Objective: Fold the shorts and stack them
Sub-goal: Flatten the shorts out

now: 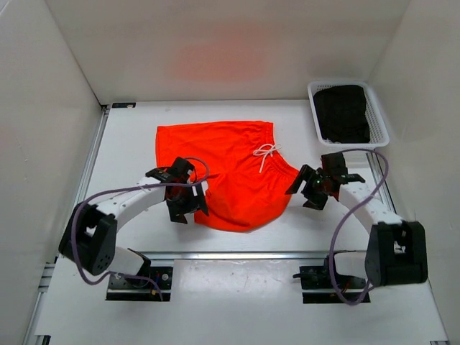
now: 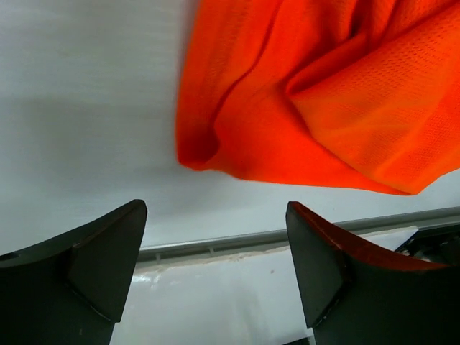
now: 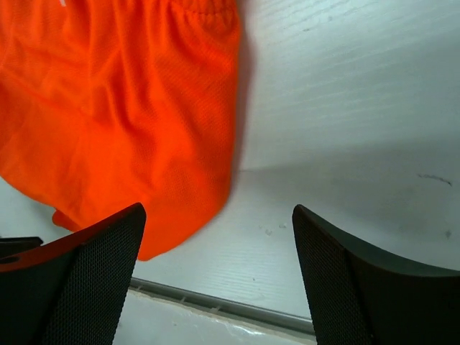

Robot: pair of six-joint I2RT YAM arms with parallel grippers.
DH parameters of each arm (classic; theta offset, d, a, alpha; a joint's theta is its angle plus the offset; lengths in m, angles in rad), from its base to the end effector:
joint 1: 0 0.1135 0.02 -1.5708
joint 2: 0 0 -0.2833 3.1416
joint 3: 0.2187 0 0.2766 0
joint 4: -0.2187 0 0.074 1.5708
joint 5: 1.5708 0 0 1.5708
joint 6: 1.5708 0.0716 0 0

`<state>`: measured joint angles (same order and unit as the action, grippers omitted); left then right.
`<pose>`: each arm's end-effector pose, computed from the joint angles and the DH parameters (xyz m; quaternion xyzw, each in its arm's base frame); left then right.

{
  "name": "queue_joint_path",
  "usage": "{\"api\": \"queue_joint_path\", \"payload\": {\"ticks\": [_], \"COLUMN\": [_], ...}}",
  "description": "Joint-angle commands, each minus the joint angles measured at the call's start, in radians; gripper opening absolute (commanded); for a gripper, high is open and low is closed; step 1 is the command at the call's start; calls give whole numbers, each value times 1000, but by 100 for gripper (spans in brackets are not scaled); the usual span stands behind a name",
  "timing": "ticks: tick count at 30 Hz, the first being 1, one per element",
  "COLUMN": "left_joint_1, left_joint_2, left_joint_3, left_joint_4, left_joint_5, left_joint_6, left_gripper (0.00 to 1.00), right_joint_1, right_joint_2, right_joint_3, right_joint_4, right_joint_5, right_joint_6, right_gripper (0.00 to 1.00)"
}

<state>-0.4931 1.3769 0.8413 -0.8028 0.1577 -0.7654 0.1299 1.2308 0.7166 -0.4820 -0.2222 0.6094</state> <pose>0.2251 -0.1337 0.1645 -0.1253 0.9822 -0.1313 0.0474 0.2640 0.0504 0.1793 0.1958 0.9333 0.2009 0.2242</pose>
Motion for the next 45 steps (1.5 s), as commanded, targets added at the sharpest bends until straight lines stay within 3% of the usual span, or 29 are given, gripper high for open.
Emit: {"api": "queue_joint_path", "payload": {"ticks": [1, 7, 8, 9, 10, 11, 14, 15, 17, 21, 26, 30, 33, 34, 36, 37, 38, 39, 41, 45], "left_joint_1": [-38, -50, -41, -32, -32, -22, 4, 22, 40, 82, 91, 82, 59, 50, 31, 19, 19, 19, 28, 47], "left_joint_2": [68, 186, 198, 232, 232, 232, 185, 156, 88, -70, -119, -192, -286, -308, -364, -380, -392, -403, -388, -314], "left_joint_3": [-10, -5, -5, 16, 16, 16, 39, 39, 96, 264, 464, 434, 310, 274, 167, 142, 127, 127, 146, 223], "left_joint_4": [122, 155, 155, 155, 155, 155, 139, 126, 85, -76, -278, -335, -323, -308, -279, -266, -266, -277, -297, -285], "left_joint_5": [29, -18, -18, -18, -18, -18, 6, 17, 17, -10, -43, -29, 51, 98, 155, 176, 177, 152, 99, 17], "left_joint_6": [-34, -22, -22, -3, -3, 9, 37, 37, 46, 55, 98, 83, 36, 20, -5, -5, -5, -5, 9, 35], "left_gripper": [88, 60, 43, 24, 23, 10, 10, 10, 10, 10, 10, 10, 10, 16, 52, 66, 75, 81, 78, 64], "right_joint_1": [-9, -9, -9, -9, -9, 2, 2, 2, 2, 2, 13, 24, 42, 42, 42, 42, 42, 42, 42, 42], "right_joint_2": [99, 248, 269, 327, 328, 344, 392, 392, 377, 322, 236, 145, 53, 30, -40, -77, -92, -105, -134, -156], "right_joint_3": [-14, 27, 43, 58, 58, 72, 113, 133, 182, 340, 509, 468, 376, 307, 239, 212, 175, 166, 165, 187], "right_joint_4": [147, 236, 246, 259, 260, 269, 269, 258, 215, 125, -21, -78, -87, -98, -119, -133, -147, -173, -196, -210], "right_joint_5": [-75, -75, -75, -75, -75, -63, -63, -63, -63, -39, -2, 30, 53, 69, 116, 144, 171, 193, 239, 282], "right_joint_6": [33, 33, 33, 33, 33, 33, 43, 43, 33, 24, 13, 3, 12, 22, 23, 23, 23, 23, 23, 23], "right_gripper": [86, 70, 67, 57, 57, 54, 33, 16, 1, 0, 0, 0, 0, 0, 2, 8, 29, 41, 53, 54]}}
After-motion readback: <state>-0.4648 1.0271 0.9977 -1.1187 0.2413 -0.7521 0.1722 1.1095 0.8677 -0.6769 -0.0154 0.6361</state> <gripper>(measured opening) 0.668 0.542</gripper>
